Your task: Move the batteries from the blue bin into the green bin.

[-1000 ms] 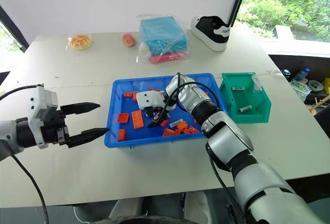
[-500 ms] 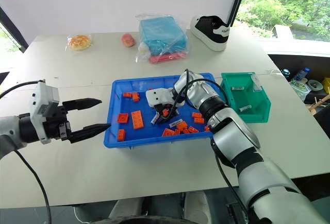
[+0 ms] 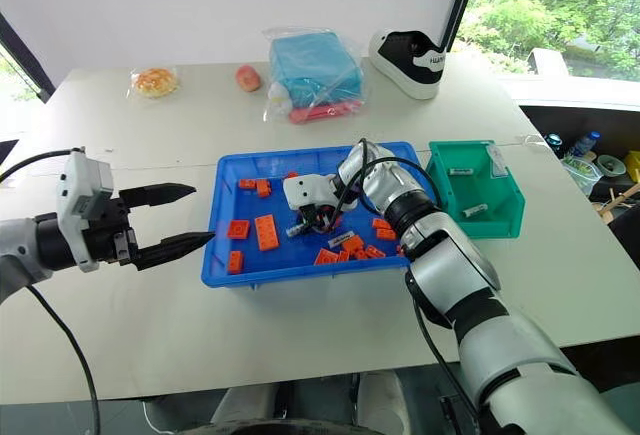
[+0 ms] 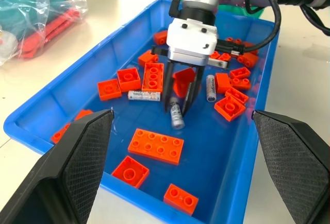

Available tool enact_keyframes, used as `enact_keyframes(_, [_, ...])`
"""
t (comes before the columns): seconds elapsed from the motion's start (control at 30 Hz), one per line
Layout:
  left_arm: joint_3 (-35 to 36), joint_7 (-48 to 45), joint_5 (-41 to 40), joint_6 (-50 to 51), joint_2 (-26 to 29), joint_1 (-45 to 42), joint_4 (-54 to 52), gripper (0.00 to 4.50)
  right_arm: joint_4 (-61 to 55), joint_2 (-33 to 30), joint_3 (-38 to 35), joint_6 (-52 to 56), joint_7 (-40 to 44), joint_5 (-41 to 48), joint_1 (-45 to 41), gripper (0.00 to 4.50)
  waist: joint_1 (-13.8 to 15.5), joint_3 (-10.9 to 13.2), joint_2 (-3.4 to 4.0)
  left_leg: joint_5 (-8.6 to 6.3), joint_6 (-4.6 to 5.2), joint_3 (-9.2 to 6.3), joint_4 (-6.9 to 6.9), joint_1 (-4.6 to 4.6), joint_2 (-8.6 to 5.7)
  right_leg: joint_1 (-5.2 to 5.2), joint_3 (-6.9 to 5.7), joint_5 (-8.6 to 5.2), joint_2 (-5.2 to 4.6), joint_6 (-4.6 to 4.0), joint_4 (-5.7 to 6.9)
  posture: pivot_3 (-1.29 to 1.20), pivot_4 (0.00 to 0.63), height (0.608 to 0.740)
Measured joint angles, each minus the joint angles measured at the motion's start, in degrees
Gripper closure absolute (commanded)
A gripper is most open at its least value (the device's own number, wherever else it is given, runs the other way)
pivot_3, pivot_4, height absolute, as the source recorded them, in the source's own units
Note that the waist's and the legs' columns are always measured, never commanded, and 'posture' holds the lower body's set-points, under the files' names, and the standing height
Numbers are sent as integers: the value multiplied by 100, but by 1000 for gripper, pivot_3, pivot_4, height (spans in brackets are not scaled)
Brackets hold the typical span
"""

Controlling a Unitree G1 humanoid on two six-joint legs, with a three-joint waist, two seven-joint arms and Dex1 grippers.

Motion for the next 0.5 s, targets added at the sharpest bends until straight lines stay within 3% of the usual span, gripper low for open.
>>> enact_keyframes(0.13, [-16, 1, -2, 2, 0, -88, 33, 0, -437, -58, -64, 144, 76, 28, 216, 4470, -1, 0, 0, 0, -1, 1, 1, 0, -1, 2, 1, 0, -1, 0, -1, 0, 150, 725])
enact_keyframes(0.23, [-77, -6, -6, 9, 0, -105, 37, 0, -1394, -146, -328, 901, 240, 399, 546, 4470, 5, 0, 1, 2, -4, 0, 0, -2, 0, 0, 2, 1, -1, 1, 1, 0, 150, 725])
enact_keyframes(0.37, [-210, -35, -24, 21, -20, -51, 17, 0, -3708, -589, -1104, 2829, 96, 1227, 1114, 4470, 50, 1, 1, 1, -5, -2, 5, -5, -2, 0, 1, 1, -8, 1, -3, 0, 150, 725])
enact_keyframes(0.5, [-281, -101, -98, 28, -43, -11, -23, 0, -5602, -1554, -2306, 4676, -481, 1896, 1576, 4470, 166, -1, -1, -11, -20, -2, 9, -3, -5, -14, -1, -12, -11, -15, -17, 0, 150, 725])
